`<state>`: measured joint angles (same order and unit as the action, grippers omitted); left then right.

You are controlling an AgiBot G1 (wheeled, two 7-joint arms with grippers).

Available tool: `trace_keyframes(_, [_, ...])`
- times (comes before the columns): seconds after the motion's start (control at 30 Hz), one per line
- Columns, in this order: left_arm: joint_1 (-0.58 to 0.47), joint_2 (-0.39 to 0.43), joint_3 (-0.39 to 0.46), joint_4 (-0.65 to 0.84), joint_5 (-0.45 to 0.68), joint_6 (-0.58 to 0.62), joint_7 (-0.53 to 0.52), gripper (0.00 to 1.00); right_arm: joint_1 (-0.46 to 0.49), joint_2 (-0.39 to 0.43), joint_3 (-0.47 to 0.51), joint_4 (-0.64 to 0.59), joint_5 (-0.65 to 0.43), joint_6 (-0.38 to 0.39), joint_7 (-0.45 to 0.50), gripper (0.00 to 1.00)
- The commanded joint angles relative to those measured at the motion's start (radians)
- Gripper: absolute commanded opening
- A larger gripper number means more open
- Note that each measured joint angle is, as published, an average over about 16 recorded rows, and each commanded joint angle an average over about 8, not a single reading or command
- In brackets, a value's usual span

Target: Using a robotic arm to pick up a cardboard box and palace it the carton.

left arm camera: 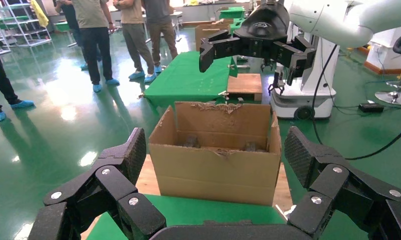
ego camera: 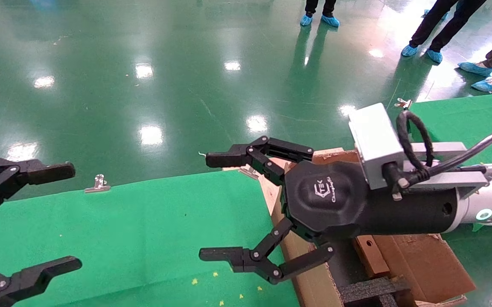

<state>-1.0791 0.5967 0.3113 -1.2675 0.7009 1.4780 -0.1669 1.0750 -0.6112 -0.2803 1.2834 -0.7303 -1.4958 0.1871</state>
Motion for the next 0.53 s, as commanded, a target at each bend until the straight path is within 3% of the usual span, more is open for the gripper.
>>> trace_keyframes(0.03, [0.0, 0.001, -0.002, -0.001, 0.002, 0.001, -0.002, 1.0, 0.0, 0.0, 0.0, 0.0, 0.0, 0.0, 0.0, 1.0])
trace_keyframes(0.53, [0.003, 0.009, -0.019, -0.01, 0.018, 0.011, -0.012, 1.0, 0.0, 0.0, -0.001, 0.0, 0.001, 0.0, -0.001, 1.0])
